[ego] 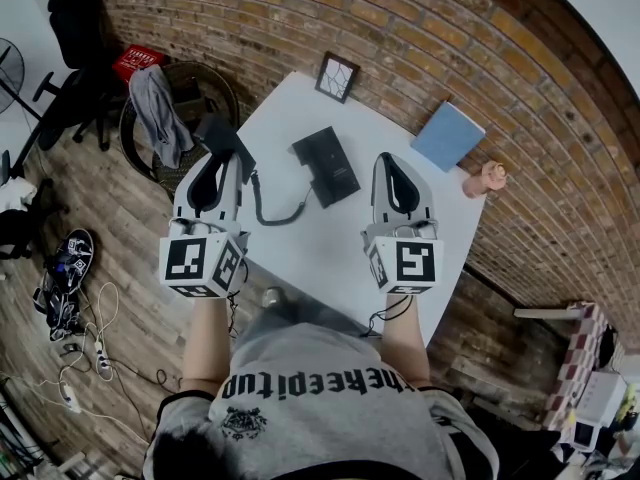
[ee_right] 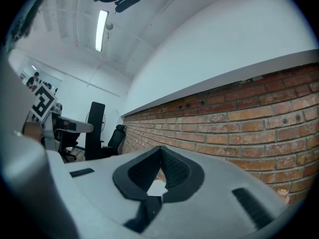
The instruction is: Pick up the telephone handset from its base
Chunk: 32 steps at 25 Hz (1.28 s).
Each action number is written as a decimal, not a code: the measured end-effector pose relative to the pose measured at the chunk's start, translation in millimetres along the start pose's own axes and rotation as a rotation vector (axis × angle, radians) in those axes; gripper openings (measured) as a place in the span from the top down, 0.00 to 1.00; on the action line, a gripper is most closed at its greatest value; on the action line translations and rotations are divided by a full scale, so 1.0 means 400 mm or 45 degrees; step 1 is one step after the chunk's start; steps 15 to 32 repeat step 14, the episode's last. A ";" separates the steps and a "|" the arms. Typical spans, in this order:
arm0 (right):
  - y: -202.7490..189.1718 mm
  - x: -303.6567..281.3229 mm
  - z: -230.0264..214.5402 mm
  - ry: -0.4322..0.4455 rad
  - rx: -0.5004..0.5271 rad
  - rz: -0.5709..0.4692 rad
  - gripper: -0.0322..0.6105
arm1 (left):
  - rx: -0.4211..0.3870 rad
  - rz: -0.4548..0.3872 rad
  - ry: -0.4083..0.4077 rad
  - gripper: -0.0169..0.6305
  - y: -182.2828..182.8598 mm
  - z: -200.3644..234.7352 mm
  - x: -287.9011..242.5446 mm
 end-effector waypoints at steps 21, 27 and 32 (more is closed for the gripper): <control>-0.014 -0.016 -0.004 0.011 0.005 0.009 0.95 | 0.013 0.007 -0.007 0.87 -0.016 -0.005 -0.019; -0.014 -0.016 -0.004 0.011 0.005 0.009 0.95 | 0.013 0.007 -0.007 0.87 -0.016 -0.005 -0.019; -0.014 -0.016 -0.004 0.011 0.005 0.009 0.95 | 0.013 0.007 -0.007 0.87 -0.016 -0.005 -0.019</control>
Point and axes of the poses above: the fingertips, and each gripper's own axes: x backward along the fingers, z to its left, y out of its top, the point moved 2 cm from there along x, backward along the fingers, and after that the axes turned 5 degrees about y, right-handed, at the moved point
